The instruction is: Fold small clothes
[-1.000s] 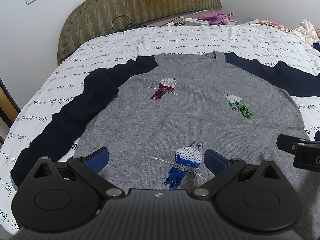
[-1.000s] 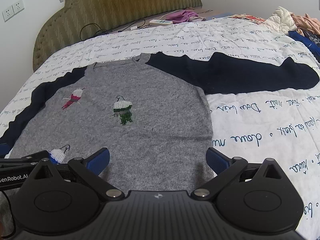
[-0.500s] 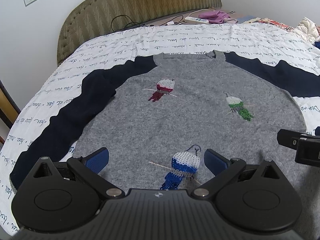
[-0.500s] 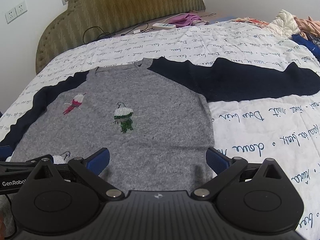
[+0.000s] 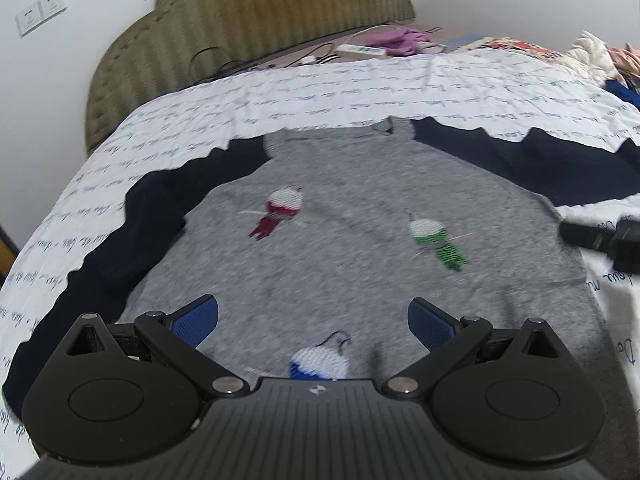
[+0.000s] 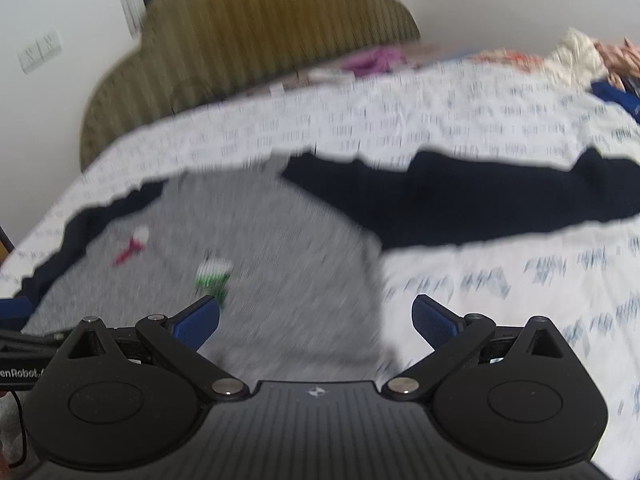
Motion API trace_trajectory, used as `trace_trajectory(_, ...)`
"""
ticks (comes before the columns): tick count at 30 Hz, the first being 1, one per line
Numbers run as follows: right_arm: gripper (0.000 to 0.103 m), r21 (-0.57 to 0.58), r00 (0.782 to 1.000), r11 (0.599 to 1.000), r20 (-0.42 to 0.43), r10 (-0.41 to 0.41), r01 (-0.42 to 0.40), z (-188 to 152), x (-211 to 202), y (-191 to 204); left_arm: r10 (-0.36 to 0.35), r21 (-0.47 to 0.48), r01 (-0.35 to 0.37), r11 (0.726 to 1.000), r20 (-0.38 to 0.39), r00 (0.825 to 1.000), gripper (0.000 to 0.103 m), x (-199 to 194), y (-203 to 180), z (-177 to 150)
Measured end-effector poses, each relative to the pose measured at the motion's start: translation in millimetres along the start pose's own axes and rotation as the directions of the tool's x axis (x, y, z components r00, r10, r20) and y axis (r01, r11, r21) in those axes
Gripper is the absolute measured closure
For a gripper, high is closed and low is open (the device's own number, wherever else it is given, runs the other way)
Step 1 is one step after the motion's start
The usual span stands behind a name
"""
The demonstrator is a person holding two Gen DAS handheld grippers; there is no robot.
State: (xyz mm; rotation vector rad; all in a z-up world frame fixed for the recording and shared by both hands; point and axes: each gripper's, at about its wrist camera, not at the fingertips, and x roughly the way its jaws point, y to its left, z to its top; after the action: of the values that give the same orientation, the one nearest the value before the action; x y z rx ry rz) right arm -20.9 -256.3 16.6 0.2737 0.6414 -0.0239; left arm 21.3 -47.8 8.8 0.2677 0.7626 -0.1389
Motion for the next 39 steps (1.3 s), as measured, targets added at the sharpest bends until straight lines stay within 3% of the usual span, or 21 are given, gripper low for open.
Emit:
trace_trajectory(5,0.0,0.073,0.997,0.997,0.074,-0.011,0.006,19.5,-8.4,-70.5,-0.018,-0.018,0.019,1.0,0.005,1.0,0.001,4.8,-7.5,7.0)
trace_trajectory(9,0.0,0.2,0.987,0.973,0.093,-0.133,0.113,36.5,-8.9,-138.8,-0.049,-0.078,0.049,0.996,-0.005,0.999,0.001,10.8,-4.0,13.5)
trace_trajectory(12,0.0,0.332,0.967,0.92,0.073,-0.245,0.208,48.3,-3.4,-199.1,-0.05,-0.094,0.047,0.994,-0.021,0.999,0.0,17.6,-3.4,17.4)
trace_trajectory(15,0.0,0.48,0.959,0.847,0.04,-0.28,0.227,48.2,8.4,-253.7,-0.042,-0.091,0.039,0.995,-0.039,0.998,0.0,24.7,-4.5,19.8)
trace_trajectory(20,0.0,0.702,0.967,0.704,0.091,-0.237,0.106,36.4,28.6,-316.8,-0.003,-0.06,-0.001,0.998,-0.067,0.998,0.0,37.5,-8.9,23.0)
trace_trajectory(25,0.0,0.776,0.96,0.629,0.207,-0.186,-0.045,48.9,45.9,-343.9,0.032,-0.034,-0.034,0.999,-0.072,0.997,0.0,45.9,-11.7,25.0)
trace_trajectory(27,0.008,0.787,0.953,0.613,0.236,-0.188,-0.074,53.3,50.1,-349.7,0.038,-0.027,-0.041,0.999,-0.082,0.996,0.0,49.4,-12.2,25.4)
trace_trajectory(28,0.027,0.792,0.952,0.606,0.238,-0.193,-0.075,54.8,51.9,-351.8,0.043,-0.023,-0.045,0.999,-0.086,0.995,0.001,50.8,-12.2,25.5)
trace_trajectory(29,0.052,0.796,0.952,0.601,0.233,-0.199,-0.069,54.6,49.8,-353.2,0.048,-0.02,-0.05,0.999,-0.086,0.995,0.0,51.9,-12.0,25.4)
trace_trajectory(31,0.085,0.807,0.956,0.589,0.201,-0.213,-0.038,53.4,50.2,-355.9,0.058,-0.014,-0.06,0.998,-0.09,0.994,0.0,54.1,-11.5,25.4)
trace_trajectory(34,0.094,0.794,0.96,0.609,0.173,-0.222,-0.002,50.0,49.7,-356.9,0.064,-0.014,-0.065,0.998,-0.091,0.994,0.0,55.6,-9.4,25.6)
trace_trajectory(36,0.094,0.779,0.956,0.626,0.164,-0.245,0.027,52.6,46.2,-357.0,0.073,-0.008,-0.074,0.997,-0.087,0.994,0.0,55.2,-7.7,25.4)
trace_trajectory(39,0.095,0.727,0.932,0.677,0.156,-0.327,0.116,64.9,27.8,-350.9,0.099,0.0,-0.1,0.995,-0.08,0.992,0.0,54.5,-2.0,25.5)
